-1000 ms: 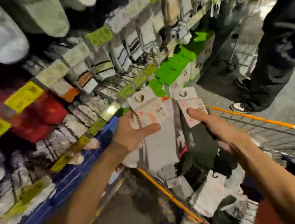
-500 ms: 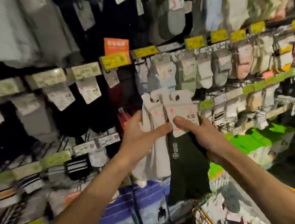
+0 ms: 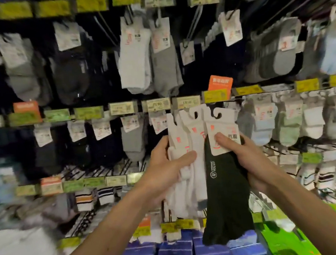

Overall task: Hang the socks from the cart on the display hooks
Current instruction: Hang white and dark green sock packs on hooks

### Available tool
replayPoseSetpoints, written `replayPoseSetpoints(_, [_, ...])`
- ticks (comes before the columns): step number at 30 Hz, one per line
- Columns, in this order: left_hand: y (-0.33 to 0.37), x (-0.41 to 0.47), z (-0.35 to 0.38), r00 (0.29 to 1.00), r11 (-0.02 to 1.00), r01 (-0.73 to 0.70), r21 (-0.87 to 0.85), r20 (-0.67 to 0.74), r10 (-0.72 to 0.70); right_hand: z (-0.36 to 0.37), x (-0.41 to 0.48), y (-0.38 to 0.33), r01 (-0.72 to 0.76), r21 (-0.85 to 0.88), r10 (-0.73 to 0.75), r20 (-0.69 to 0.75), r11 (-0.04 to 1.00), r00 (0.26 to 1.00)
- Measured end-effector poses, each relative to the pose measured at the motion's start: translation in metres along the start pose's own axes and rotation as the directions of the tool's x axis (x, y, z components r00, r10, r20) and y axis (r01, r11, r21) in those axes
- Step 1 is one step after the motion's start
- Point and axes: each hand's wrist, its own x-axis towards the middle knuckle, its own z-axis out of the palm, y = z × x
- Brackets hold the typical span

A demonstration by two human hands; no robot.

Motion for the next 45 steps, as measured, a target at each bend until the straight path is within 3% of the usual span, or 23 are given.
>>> replayPoseSetpoints(7, [0.029,0.014,-0.028,0.990,0.997,-0.073,0.024,-0.116,0.075,0.022,0.029,-0.036,0.043,-0.041,-0.040,0.070,0.998,0.997])
replayPoseSetpoints(12, [0.051,0.037,-0.037,0.998,0.994,-0.021,-0.105,-0.053,0.016,0.029,0.055,-0.065,0.089,-0.071,-0.082,0.100,0.994,0.992])
replayPoseSetpoints(17, [0.065,0.069,-0.038,0.997,0.987,-0.082,-0.138,-0.019,0.080,0.025,0.083,-0.087,0.152,-0.090,-0.137,0.154,0.984,0.979])
replayPoseSetpoints(25, [0.111,0.115,-0.036,0.965,0.980,-0.199,0.009,-0.171,0.198,0.006,0.131,-0.136,0.274,-0.137,-0.247,0.185,0.952,0.951])
replayPoseSetpoints(33, [0.125,0.143,-0.036,0.905,0.959,-0.223,0.172,-0.329,0.270,0.014,0.164,-0.136,0.332,-0.140,-0.285,0.276,0.933,0.918])
replayPoseSetpoints(45, [0.178,0.218,-0.079,0.805,0.830,-0.354,0.431,-0.311,0.505,0.054,0.215,-0.136,0.405,-0.121,-0.372,0.228,0.906,0.900])
